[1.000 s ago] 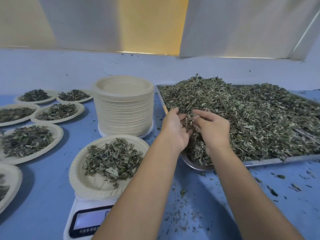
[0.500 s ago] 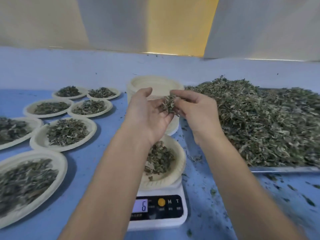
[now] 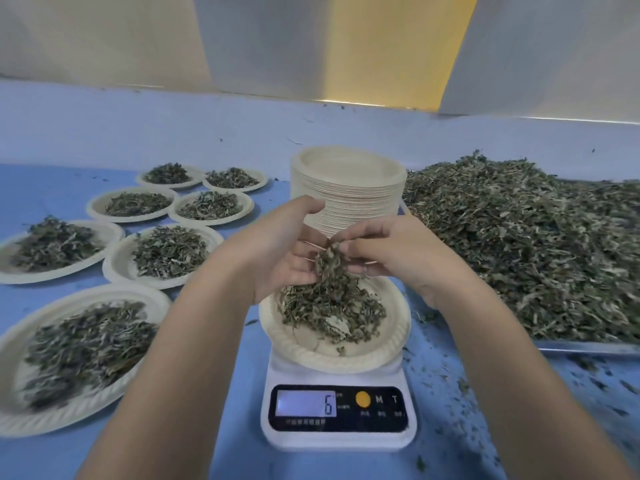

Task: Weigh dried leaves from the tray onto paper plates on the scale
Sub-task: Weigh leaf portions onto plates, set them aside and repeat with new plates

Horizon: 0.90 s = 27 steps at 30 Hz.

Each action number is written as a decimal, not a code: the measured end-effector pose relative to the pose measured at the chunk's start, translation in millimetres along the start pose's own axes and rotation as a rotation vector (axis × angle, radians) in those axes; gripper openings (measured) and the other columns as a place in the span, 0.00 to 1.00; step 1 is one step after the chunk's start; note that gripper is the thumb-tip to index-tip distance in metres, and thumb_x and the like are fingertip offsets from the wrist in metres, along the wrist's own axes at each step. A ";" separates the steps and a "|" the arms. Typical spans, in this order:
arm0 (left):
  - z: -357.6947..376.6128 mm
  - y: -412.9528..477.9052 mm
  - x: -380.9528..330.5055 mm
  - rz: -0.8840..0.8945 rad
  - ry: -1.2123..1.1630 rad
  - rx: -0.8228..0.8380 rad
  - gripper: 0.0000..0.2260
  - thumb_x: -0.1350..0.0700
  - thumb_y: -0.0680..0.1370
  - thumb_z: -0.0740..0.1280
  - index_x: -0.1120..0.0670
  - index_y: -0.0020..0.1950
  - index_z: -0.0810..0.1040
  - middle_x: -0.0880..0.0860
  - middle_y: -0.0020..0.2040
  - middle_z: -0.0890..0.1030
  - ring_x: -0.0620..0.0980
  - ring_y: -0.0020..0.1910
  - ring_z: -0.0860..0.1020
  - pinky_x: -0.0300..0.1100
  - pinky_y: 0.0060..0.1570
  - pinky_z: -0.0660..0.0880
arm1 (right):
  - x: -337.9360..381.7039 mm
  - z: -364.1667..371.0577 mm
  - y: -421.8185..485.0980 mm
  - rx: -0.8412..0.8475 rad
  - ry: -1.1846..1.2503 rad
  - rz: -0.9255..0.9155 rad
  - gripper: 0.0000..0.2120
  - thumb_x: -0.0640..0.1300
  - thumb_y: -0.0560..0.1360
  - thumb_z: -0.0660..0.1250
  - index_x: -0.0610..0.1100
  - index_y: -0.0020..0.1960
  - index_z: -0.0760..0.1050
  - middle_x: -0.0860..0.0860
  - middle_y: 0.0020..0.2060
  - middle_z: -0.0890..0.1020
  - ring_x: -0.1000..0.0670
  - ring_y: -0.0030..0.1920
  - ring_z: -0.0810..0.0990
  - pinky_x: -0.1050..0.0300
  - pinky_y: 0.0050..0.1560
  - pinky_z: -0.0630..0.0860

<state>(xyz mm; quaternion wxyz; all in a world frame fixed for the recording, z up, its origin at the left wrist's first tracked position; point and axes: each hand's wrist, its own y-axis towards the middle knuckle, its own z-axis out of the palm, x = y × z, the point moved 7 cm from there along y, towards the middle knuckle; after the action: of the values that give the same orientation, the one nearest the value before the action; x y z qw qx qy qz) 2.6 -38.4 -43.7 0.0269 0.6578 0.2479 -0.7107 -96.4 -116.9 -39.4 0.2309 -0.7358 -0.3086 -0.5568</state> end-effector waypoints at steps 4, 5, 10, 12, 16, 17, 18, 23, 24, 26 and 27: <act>-5.6 4.9 3.1 -0.009 0.254 -0.034 0.23 0.39 0.78 0.56 0.57 0.53 0.77 0.57 0.47 0.83 0.53 0.43 0.82 0.45 0.48 0.76 | -1.2 -0.1 -3.4 0.055 -0.079 0.029 0.04 0.38 0.76 0.68 0.42 0.47 0.81 0.45 0.37 0.81 0.58 0.32 0.77 0.69 0.35 0.74; -7.7 6.5 2.6 0.003 0.284 -0.050 0.23 0.38 0.78 0.56 0.56 0.52 0.77 0.57 0.47 0.84 0.53 0.46 0.82 0.44 0.50 0.75 | -0.9 -2.9 -3.3 0.031 -0.105 0.019 0.04 0.39 0.76 0.68 0.42 0.47 0.82 0.44 0.38 0.83 0.58 0.33 0.78 0.72 0.33 0.73; -14.7 10.9 -4.7 0.104 0.173 -0.096 0.20 0.41 0.79 0.56 0.55 0.51 0.78 0.53 0.46 0.84 0.49 0.49 0.82 0.42 0.52 0.75 | -4.5 -8.1 1.6 -0.031 -0.084 0.009 0.06 0.38 0.76 0.66 0.45 0.45 0.81 0.47 0.46 0.85 0.57 0.38 0.81 0.71 0.38 0.75; -15.1 10.6 -8.3 0.154 0.115 -0.102 0.19 0.43 0.80 0.57 0.55 0.51 0.79 0.52 0.45 0.85 0.48 0.47 0.83 0.43 0.52 0.76 | -4.7 -9.2 2.3 -0.052 -0.070 -0.007 0.07 0.36 0.76 0.66 0.45 0.46 0.81 0.49 0.40 0.84 0.59 0.34 0.81 0.70 0.38 0.76; -8.8 8.1 -12.6 0.226 0.024 -0.090 0.17 0.46 0.80 0.57 0.55 0.49 0.80 0.51 0.44 0.85 0.48 0.47 0.83 0.43 0.51 0.77 | -3.3 -15.9 3.5 -0.119 -0.031 -0.058 0.07 0.34 0.73 0.70 0.45 0.44 0.80 0.52 0.30 0.83 0.59 0.28 0.78 0.67 0.38 0.77; -7.1 8.0 -12.9 0.237 -0.001 -0.087 0.16 0.47 0.80 0.57 0.55 0.49 0.80 0.51 0.44 0.85 0.48 0.47 0.83 0.43 0.51 0.77 | -3.8 -16.6 3.3 -0.126 -0.038 -0.060 0.06 0.34 0.72 0.71 0.44 0.44 0.81 0.51 0.29 0.83 0.58 0.27 0.78 0.67 0.38 0.78; -5.5 7.9 -13.5 0.247 -0.026 -0.081 0.15 0.48 0.80 0.57 0.55 0.49 0.80 0.51 0.44 0.85 0.48 0.46 0.83 0.43 0.51 0.77 | -5.1 -17.5 3.5 -0.135 -0.044 -0.057 0.05 0.35 0.71 0.72 0.43 0.44 0.81 0.51 0.28 0.83 0.58 0.28 0.78 0.66 0.37 0.77; 14.1 8.9 -10.9 0.245 -0.114 -0.007 0.13 0.52 0.80 0.58 0.57 0.47 0.79 0.54 0.44 0.85 0.50 0.45 0.84 0.43 0.51 0.77 | -11.9 -35.5 2.9 -0.231 -0.173 -0.065 0.04 0.41 0.71 0.73 0.46 0.39 0.80 0.51 0.25 0.81 0.53 0.31 0.77 0.59 0.39 0.76; 20.5 8.9 -10.1 0.235 -0.127 0.010 0.13 0.52 0.80 0.58 0.57 0.47 0.79 0.55 0.44 0.85 0.50 0.45 0.83 0.43 0.51 0.77 | -13.3 -40.6 2.6 -0.245 -0.192 -0.070 0.04 0.42 0.72 0.73 0.46 0.38 0.80 0.51 0.26 0.81 0.55 0.29 0.77 0.60 0.39 0.77; 35.9 8.9 -8.8 0.217 -0.157 0.029 0.12 0.53 0.80 0.58 0.58 0.46 0.79 0.56 0.43 0.84 0.51 0.44 0.83 0.43 0.50 0.78 | -16.7 -53.0 1.3 -0.284 -0.222 -0.069 0.05 0.43 0.73 0.71 0.46 0.37 0.81 0.51 0.26 0.81 0.57 0.27 0.76 0.59 0.39 0.77; 44.9 8.7 -9.0 0.213 -0.174 0.032 0.12 0.54 0.80 0.59 0.58 0.45 0.78 0.56 0.42 0.84 0.51 0.43 0.83 0.42 0.49 0.78 | -18.8 -60.7 0.7 -0.311 -0.235 -0.066 0.07 0.43 0.73 0.71 0.47 0.37 0.81 0.52 0.26 0.81 0.58 0.26 0.76 0.59 0.39 0.77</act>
<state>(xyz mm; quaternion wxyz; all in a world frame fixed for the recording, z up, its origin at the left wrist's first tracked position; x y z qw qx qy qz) -34.4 -66.0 -37.4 0.1133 0.6168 0.1620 -0.7619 -140.4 -162.6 -40.9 0.0586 -0.8119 -0.2679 -0.5154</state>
